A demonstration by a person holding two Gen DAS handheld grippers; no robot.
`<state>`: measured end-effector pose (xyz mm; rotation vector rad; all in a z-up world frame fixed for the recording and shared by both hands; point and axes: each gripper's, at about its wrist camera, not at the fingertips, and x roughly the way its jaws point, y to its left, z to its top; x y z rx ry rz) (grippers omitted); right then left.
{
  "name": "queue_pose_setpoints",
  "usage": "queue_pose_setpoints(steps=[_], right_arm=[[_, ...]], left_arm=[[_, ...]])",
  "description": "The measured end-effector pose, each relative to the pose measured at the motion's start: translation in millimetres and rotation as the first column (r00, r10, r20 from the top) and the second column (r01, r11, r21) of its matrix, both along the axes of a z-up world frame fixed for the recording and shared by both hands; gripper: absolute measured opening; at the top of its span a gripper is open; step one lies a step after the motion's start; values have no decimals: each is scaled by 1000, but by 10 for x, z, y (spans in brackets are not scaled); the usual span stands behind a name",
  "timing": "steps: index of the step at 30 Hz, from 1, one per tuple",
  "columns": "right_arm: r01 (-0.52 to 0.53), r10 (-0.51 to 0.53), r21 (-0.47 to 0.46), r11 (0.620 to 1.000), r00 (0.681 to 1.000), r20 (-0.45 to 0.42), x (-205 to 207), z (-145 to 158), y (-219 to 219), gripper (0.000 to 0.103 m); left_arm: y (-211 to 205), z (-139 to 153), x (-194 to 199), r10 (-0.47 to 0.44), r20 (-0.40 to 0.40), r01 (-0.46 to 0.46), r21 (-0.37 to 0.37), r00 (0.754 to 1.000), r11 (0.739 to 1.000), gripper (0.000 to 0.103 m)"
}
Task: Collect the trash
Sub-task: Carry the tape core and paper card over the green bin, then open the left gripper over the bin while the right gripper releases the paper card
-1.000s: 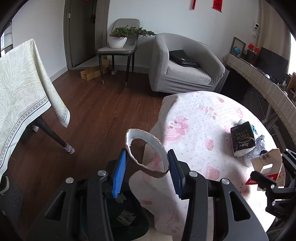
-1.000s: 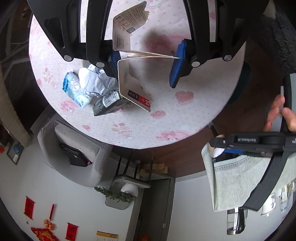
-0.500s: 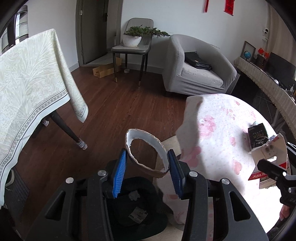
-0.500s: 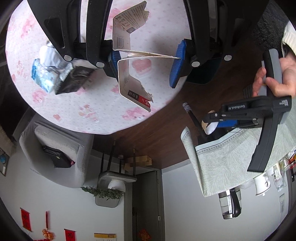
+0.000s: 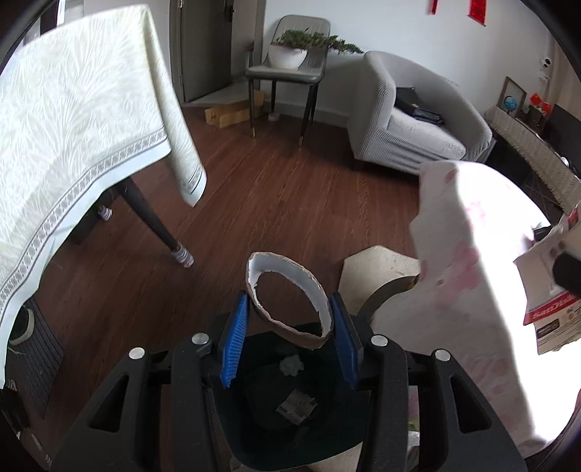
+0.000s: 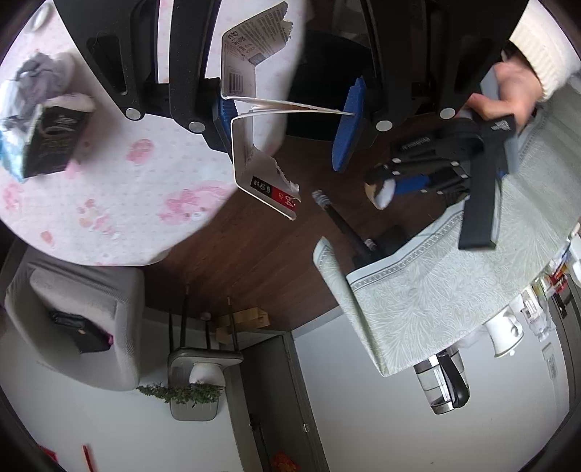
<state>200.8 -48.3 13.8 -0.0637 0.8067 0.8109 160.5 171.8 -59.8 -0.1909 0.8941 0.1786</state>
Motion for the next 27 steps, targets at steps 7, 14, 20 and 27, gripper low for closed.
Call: queue_pose_setpoints(steps=[7, 14, 20, 27], right_arm=[[-14, 19, 62, 998, 996, -85, 82, -100, 294, 49], [-26, 32, 44, 999, 991, -133, 88, -255, 640, 49], [-45, 42, -14, 999, 989, -138, 60, -376, 897, 49], [-64, 53, -76, 995, 988, -142, 48, -531, 1122, 49]], left_arm=[[256, -232, -76, 24, -69, -24, -1, 997, 1000, 47], [483, -520, -106, 32, -152, -36, -25, 988, 999, 47], [534, -815, -79, -26, -242, 0, -107, 970, 994, 47], [503, -1113, -101, -80, -338, 28, -157, 938, 987, 47]])
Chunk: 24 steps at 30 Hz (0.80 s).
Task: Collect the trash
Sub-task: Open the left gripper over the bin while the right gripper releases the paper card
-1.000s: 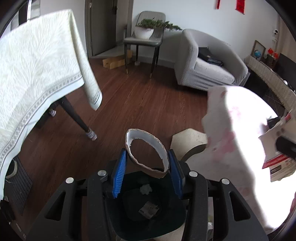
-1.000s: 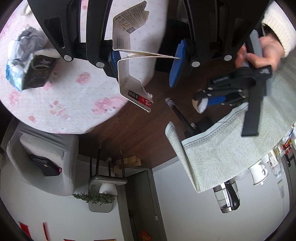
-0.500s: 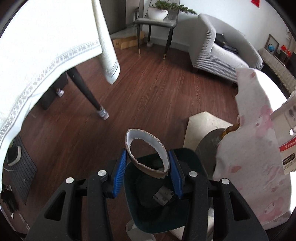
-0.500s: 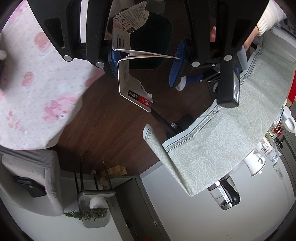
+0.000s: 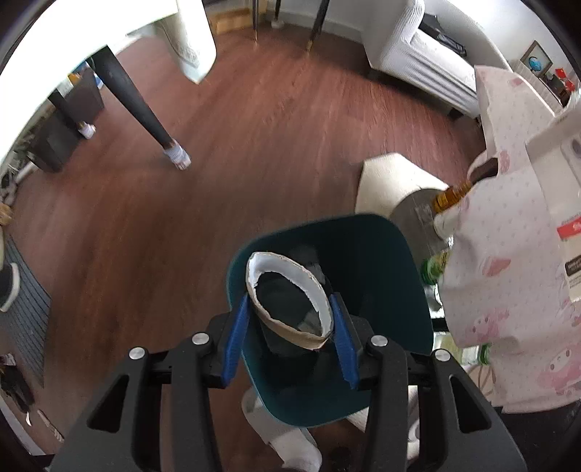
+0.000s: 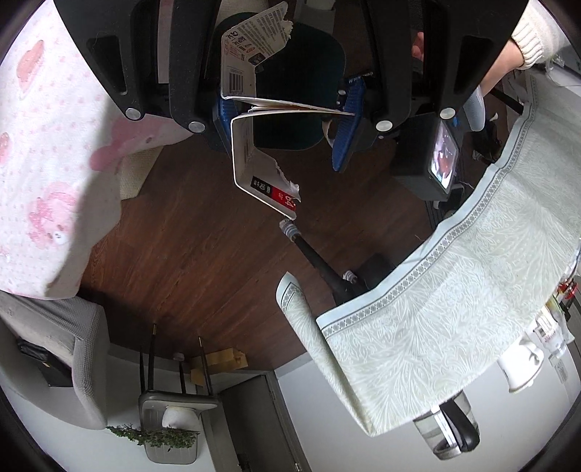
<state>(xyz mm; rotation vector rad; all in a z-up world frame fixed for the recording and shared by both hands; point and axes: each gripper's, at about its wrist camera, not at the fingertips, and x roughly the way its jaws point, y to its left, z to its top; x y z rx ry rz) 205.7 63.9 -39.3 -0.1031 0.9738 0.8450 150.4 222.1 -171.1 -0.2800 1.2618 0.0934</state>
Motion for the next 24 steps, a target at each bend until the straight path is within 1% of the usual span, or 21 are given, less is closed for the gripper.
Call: queue_pose_setpoints(steps=[4, 6, 8, 10, 12, 15, 17, 19, 22, 24], right_arm=[[-11, 11, -31, 999, 1000, -5, -15, -80, 98, 49], [-16, 15, -45, 999, 1000, -10, -9, -125, 138, 49], [-17, 16, -57, 998, 1000, -20, 7, -174, 172, 49], [-17, 15, -69, 998, 999, -33, 26, -232, 199, 49], [-19, 16, -78, 997, 999, -44, 32, -309, 223, 49], [-22, 15, -95, 995, 997, -70, 60, -452, 253, 49], [-24, 14, -109, 994, 996, -86, 85, -538, 279, 49], [-27, 15, -123, 992, 995, -100, 105, -641, 317, 49], [-34, 15, -148, 988, 991, -133, 136, -840, 373, 49], [-40, 15, -159, 986, 988, -156, 146, -959, 408, 49]], left_arm=[[-21, -162, -10, -31, -59, 30, -33, 998, 999, 48], [-42, -189, -26, -48, -70, 47, -15, 996, 999, 48], [-53, -172, -27, -54, -68, 53, -15, 996, 998, 49], [-31, -102, -33, -47, -48, 46, -19, 998, 999, 53], [15, -11, -63, -30, -17, 30, -23, 999, 999, 55], [79, 125, -98, -3, 26, 4, -27, 1000, 1000, 55], [109, 223, -112, 9, 56, -9, -7, 998, 1000, 55], [162, 357, -153, 34, 104, -35, 9, 994, 999, 55], [231, 515, -186, 66, 159, -67, 1, 985, 998, 54], [244, 633, -215, 73, 199, -77, 11, 977, 997, 52]])
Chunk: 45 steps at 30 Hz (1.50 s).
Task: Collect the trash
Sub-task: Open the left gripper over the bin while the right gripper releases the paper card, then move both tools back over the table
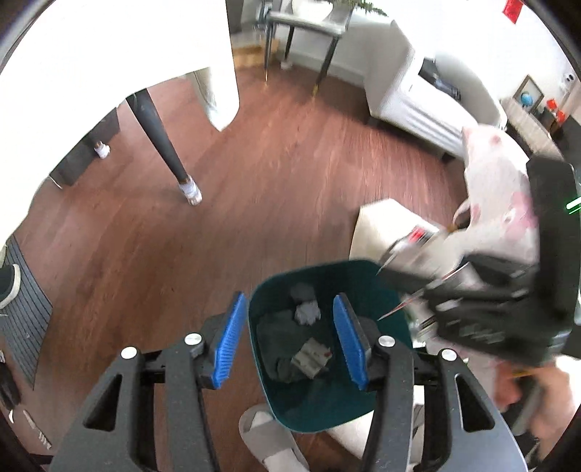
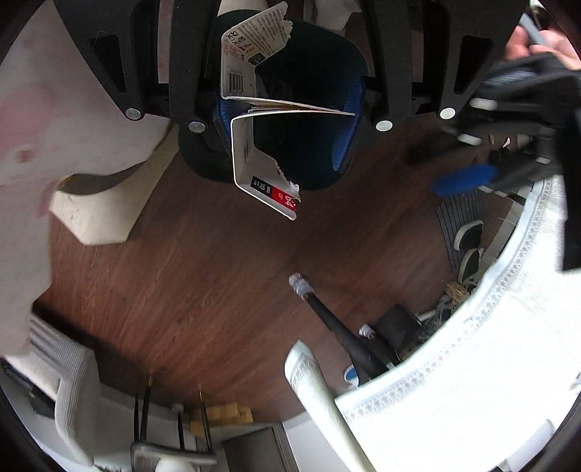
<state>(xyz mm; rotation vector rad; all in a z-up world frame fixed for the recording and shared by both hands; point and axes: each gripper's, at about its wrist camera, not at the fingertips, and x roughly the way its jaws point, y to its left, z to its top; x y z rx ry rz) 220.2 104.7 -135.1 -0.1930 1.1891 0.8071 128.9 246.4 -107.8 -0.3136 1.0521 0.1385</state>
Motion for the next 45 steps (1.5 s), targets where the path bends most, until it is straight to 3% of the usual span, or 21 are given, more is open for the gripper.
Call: queue_pose_setpoints(steps=[12, 21, 24, 26, 28, 29, 34, 41, 45], right_arm=[[-68, 61, -130, 989, 997, -57, -190, -572, 115, 49], [-112, 104, -217, 970, 993, -47, -289, -834, 63, 50], [-119, 109, -242, 963, 993, -55, -307, -925, 41, 50], [-121, 112, -263, 957, 992, -50, -324, -980, 26, 54], [-115, 104, -269, 956, 993, -56, -330, -1017, -1, 67], [-116, 104, -269, 956, 993, -57, -339, -1029, -14, 68], [-125, 120, -261, 957, 992, -37, -377, -963, -73, 70], [-157, 167, -158, 975, 985, 50, -488, -523, -151, 70], [-181, 194, -116, 977, 974, 120, -592, -218, -184, 64]], left_arm=[[-129, 615, -111, 30, 202, -38, 36, 979, 999, 45], [-203, 871, -169, 30, 271, -63, 113, 962, 992, 35], [-211, 953, -184, 49, 298, -83, 103, 953, 991, 32], [-257, 1017, -213, 46, 313, -81, 100, 948, 992, 32], [-303, 1067, -218, 30, 326, -69, 108, 945, 992, 32], [-310, 1067, -224, 24, 328, -64, 112, 945, 992, 32], [-312, 1180, -271, 33, 358, -70, 90, 933, 993, 32], [-351, 1302, -285, 30, 382, -79, 114, 924, 990, 32], [-398, 1347, -290, 24, 393, -90, 149, 919, 985, 32]])
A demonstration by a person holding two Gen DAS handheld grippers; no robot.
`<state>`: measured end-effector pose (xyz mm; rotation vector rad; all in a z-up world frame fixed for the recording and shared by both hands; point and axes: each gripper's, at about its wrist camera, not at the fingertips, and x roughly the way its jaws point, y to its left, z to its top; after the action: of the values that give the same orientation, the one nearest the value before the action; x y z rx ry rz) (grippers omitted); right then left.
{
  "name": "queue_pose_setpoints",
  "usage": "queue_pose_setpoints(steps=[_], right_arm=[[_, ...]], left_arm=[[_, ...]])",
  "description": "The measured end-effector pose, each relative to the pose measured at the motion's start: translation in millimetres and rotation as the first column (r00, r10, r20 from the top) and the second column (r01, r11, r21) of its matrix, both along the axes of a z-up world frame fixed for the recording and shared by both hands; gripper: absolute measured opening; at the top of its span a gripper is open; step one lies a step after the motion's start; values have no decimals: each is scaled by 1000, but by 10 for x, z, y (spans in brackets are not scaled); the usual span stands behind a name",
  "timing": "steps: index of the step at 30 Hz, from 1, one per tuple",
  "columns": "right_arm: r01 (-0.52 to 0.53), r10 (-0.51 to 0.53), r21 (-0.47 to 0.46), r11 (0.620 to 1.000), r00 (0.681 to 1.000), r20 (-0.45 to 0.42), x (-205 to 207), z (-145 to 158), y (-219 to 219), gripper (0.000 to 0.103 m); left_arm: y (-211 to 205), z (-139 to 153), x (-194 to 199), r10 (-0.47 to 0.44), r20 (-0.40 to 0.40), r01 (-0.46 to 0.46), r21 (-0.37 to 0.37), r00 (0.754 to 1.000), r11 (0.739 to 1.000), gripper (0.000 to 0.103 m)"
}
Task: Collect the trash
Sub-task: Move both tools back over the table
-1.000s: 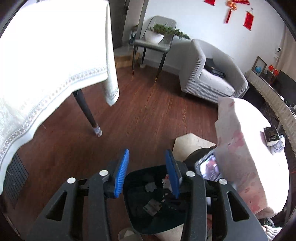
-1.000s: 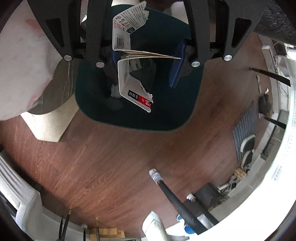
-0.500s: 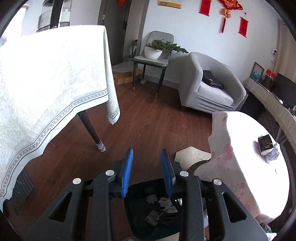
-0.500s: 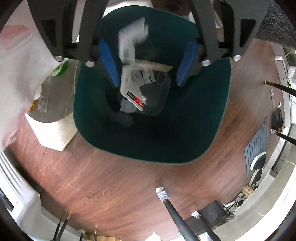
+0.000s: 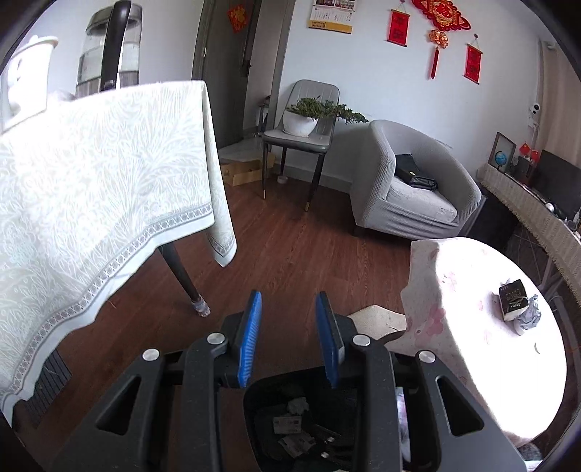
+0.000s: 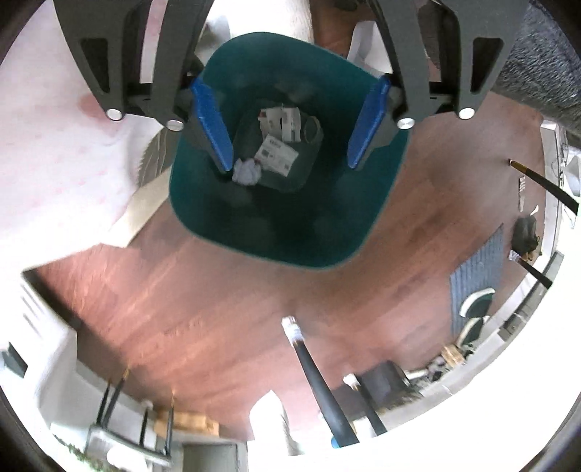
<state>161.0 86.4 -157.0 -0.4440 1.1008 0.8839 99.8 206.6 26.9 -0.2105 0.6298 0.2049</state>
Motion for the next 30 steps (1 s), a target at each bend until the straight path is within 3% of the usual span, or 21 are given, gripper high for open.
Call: queue_pose_setpoints(steps=[12, 16, 22, 30], right_arm=[[-64, 47, 115, 991, 988, 144, -218, 784, -233, 58], [-64, 38, 134, 989, 982, 187, -241, 981, -370, 57], [-25, -19, 172, 985, 968, 252, -220, 1287, -725, 57], [76, -137, 228, 971, 954, 265, -99, 1521, -1326, 57]], left_arm=[[-159, 126, 83, -14, 29, 14, 10, 999, 1000, 35], [-244, 148, 139, -23, 28, 23, 9, 999, 1000, 44], [-461, 179, 244, -64, 38, 64, 2, 997, 998, 53], [-928, 181, 421, -144, 39, 143, 19, 989, 990, 61]])
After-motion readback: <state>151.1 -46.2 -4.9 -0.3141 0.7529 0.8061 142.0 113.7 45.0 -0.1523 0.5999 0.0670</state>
